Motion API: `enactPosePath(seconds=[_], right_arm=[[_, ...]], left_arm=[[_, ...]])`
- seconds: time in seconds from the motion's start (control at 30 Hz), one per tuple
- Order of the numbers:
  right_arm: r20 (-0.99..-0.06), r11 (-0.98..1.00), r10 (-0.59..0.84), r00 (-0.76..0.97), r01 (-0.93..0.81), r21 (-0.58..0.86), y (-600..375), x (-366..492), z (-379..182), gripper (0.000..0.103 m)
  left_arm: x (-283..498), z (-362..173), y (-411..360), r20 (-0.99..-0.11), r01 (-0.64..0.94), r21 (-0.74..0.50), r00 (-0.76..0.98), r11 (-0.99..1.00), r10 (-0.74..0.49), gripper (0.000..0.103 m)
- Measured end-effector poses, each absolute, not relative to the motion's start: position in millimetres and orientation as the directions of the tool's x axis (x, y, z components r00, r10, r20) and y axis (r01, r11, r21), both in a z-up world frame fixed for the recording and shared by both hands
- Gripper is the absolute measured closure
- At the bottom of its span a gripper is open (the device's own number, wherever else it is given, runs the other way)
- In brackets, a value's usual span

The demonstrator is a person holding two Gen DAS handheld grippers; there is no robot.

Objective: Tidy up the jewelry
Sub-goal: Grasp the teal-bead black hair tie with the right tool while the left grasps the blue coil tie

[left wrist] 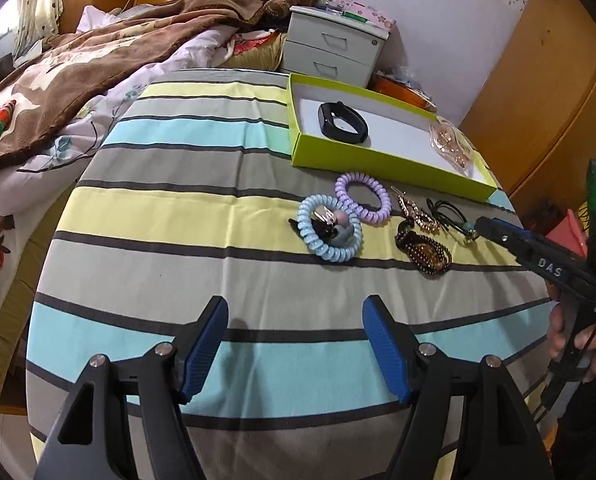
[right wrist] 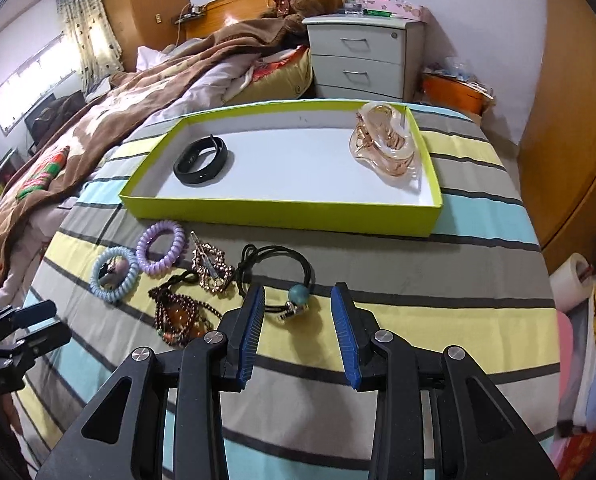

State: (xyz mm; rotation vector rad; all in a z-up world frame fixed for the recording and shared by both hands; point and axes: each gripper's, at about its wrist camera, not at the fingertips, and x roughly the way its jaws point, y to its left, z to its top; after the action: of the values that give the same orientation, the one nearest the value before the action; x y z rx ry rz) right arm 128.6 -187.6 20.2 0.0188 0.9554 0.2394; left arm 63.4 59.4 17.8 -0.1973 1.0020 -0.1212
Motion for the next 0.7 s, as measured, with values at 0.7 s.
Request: enactPosePath(seconds=[0.7], right_arm=[[-0.821,0.980,0.182,0.541,-0.167,0.107,-194,124,8,0.088]], left_arm=[[91,24,72,-0.813,-0.058,-0.266,0.549,0.962,-0.192,0.026]])
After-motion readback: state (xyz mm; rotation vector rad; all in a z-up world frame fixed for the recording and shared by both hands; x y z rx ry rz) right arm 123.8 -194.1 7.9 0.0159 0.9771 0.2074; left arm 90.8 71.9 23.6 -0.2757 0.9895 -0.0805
